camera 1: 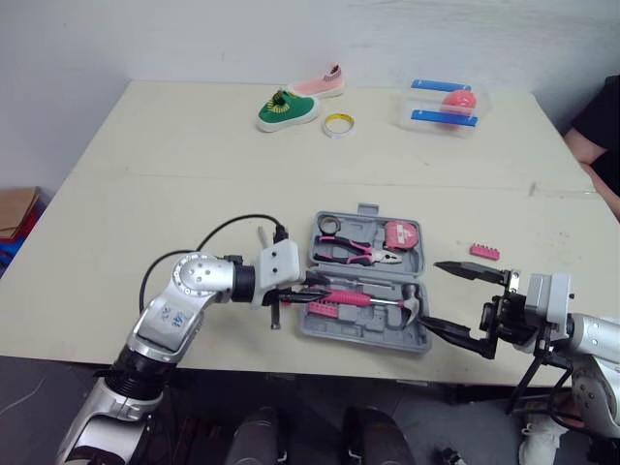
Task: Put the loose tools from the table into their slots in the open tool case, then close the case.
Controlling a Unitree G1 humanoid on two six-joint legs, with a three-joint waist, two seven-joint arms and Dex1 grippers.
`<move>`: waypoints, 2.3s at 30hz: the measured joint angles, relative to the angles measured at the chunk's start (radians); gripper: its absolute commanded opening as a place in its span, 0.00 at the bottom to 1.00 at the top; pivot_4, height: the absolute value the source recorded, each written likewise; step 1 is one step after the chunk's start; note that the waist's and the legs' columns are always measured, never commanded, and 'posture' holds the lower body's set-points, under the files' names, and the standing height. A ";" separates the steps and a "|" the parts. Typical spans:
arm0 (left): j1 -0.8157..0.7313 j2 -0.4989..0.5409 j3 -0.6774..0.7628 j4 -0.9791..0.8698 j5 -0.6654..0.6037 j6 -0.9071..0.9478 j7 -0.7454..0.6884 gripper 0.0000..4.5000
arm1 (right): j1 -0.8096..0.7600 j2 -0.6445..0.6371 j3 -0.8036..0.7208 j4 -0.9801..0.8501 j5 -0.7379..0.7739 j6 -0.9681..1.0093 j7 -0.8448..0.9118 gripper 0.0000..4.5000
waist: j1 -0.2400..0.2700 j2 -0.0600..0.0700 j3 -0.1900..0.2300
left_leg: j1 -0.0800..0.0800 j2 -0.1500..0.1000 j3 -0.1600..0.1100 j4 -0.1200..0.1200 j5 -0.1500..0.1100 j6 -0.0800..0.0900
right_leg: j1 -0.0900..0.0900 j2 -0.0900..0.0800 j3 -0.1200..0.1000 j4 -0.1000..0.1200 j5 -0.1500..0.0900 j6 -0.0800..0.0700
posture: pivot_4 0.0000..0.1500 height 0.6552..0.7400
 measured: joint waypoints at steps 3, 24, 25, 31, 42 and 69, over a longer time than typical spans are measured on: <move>0.040 -0.016 0.003 0.052 0.017 -0.098 0.015 0.01 | -0.011 -0.004 0.000 -0.024 0.000 0.030 -0.026 1.00 | 0.000 0.000 0.000 | 0.000 0.000 0.000 0.000 0.000 0.000 | 0.000 -0.001 0.000 0.000 0.000 0.000 | 1.00 1.00; -0.010 0.042 -0.111 0.092 0.103 -0.107 -0.034 0.01 | 0.007 -0.005 -0.005 0.037 -0.003 -0.005 -0.014 1.00 | 0.001 0.005 -0.008 | 0.004 0.000 0.000 0.000 -0.005 0.006 | 0.004 0.000 0.000 -0.001 0.000 0.000 | 1.00 1.00; -0.016 0.040 -0.116 0.095 0.104 -0.099 -0.031 0.01 | 0.012 -0.003 -0.005 0.054 -0.004 -0.010 -0.013 1.00 | 0.001 0.007 -0.009 | 0.005 0.000 0.000 0.000 -0.005 0.006 | 0.005 -0.001 0.000 -0.002 0.000 0.000 | 1.00 1.00; -0.010 0.013 -0.100 0.135 0.090 -0.146 -0.021 0.01 | 0.028 -0.002 -0.037 0.150 -0.014 -0.034 -0.024 1.00 | -0.001 0.009 -0.011 | 0.005 0.001 0.000 0.000 -0.005 0.006 | 0.005 0.000 0.000 -0.002 0.000 0.000 | 1.00 1.00; 0.149 0.133 0.349 0.219 -0.198 -0.237 -0.077 0.94 | 0.099 -0.101 -0.254 0.490 -0.141 -0.198 -0.100 1.00 | -0.027 0.008 -0.007 | 0.002 0.001 0.001 -0.002 -0.004 0.004 | 0.001 0.000 0.000 -0.002 0.000 0.000 | 1.00 1.00; 0.554 0.216 0.858 0.091 -0.353 -0.132 0.133 0.99 | -0.181 -0.233 -0.237 1.187 -0.216 -0.352 -0.050 1.00 | -0.058 0.007 -0.004 | 0.005 0.002 0.003 -0.014 -0.002 -0.012 | -0.001 -0.001 0.001 -0.005 -0.001 -0.003 | 1.00 1.00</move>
